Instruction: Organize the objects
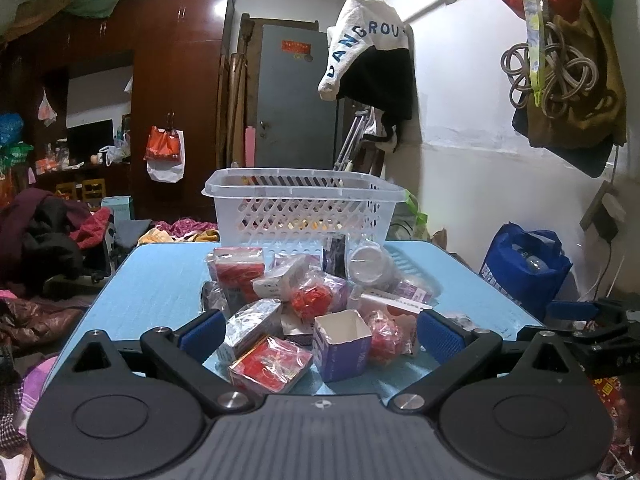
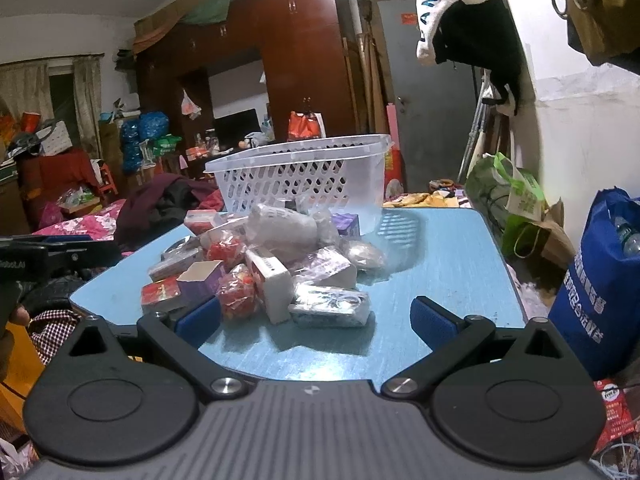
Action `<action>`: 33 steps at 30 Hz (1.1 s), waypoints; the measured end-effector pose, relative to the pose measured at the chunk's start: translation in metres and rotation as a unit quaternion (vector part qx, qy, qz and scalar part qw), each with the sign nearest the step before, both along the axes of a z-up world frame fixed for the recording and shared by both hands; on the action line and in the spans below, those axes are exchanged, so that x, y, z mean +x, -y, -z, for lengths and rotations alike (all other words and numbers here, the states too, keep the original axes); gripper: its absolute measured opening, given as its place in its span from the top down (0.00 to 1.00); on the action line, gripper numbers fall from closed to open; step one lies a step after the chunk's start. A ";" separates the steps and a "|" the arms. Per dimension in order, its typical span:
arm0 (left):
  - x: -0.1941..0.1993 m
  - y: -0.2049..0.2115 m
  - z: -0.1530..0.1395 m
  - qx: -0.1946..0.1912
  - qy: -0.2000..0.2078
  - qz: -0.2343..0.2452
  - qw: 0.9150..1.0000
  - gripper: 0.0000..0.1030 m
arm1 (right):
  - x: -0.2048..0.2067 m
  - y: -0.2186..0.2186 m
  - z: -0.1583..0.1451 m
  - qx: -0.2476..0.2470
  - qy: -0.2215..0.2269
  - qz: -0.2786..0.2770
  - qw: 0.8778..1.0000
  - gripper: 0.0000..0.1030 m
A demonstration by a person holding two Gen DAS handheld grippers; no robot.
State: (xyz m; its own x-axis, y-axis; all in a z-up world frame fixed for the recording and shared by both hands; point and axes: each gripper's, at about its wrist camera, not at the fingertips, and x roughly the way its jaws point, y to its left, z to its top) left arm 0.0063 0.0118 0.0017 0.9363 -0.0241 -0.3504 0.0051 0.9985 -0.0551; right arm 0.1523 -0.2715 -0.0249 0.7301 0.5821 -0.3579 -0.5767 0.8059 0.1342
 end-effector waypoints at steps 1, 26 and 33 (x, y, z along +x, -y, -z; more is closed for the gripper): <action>0.001 0.000 0.001 0.000 0.000 0.000 1.000 0.00 | 0.000 0.000 0.000 0.000 0.002 -0.001 1.000 0.00; 0.017 -0.022 0.049 0.053 -0.004 -0.018 0.998 0.02 | 0.026 -0.029 0.043 -0.016 -0.011 0.021 1.000 0.00; 0.040 -0.030 0.075 0.039 0.005 -0.006 0.999 0.03 | 0.039 -0.041 0.051 -0.039 -0.001 0.034 0.999 0.03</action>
